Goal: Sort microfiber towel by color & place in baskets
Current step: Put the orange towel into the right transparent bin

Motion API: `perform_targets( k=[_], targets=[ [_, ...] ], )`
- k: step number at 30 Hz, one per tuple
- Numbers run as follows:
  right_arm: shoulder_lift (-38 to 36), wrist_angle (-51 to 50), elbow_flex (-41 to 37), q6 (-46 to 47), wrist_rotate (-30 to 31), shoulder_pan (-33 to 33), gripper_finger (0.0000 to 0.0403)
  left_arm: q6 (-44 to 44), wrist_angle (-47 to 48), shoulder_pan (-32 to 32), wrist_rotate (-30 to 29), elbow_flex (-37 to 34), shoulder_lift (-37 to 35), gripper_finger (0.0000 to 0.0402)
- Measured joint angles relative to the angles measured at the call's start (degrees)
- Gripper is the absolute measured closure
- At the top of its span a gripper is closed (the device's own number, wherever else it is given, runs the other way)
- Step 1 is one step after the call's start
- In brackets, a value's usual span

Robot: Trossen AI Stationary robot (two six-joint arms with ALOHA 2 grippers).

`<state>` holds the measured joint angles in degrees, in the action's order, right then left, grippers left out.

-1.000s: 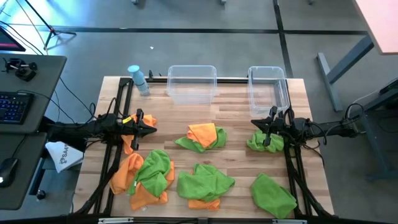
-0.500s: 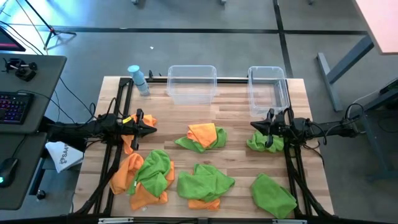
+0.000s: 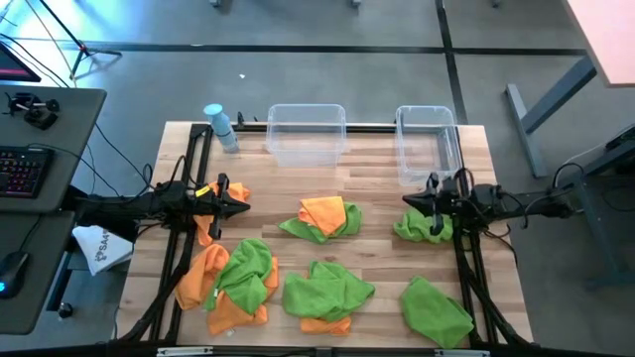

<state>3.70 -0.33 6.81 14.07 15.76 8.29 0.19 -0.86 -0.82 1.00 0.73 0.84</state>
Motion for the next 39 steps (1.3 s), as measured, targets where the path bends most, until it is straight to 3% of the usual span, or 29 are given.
perform_targets(
  k=[7, 18, 28, 34, 39],
  targets=[
    [10.70, -15.76, 15.86, -5.06, 6.30, 0.00, 0.0403, 0.00, 0.00, 0.00, 0.00, 0.00, 0.02, 0.0402],
    [38.66, -20.17, 39.68, -5.07, 9.20, -0.02, 0.0403, 0.00, 0.01, -0.02, 0.01, -0.01, 0.01, 0.0402],
    [62.30, -46.00, 62.33, -0.82, 9.23, -0.05, 0.0403, 0.00, 0.00, -0.02, 0.00, 0.00, 0.00, 0.0401],
    [72.56, -49.99, 69.61, -2.59, 8.77, -0.07, 0.0402, 0.00, 0.02, -0.02, 0.00, 0.00, 0.02, 0.0402],
    [79.74, -51.59, 73.83, -5.59, 3.37, -1.18, 0.0402, 0.00, 0.02, -0.02, 0.00, -0.02, 0.02, 0.0402]
  ],
)
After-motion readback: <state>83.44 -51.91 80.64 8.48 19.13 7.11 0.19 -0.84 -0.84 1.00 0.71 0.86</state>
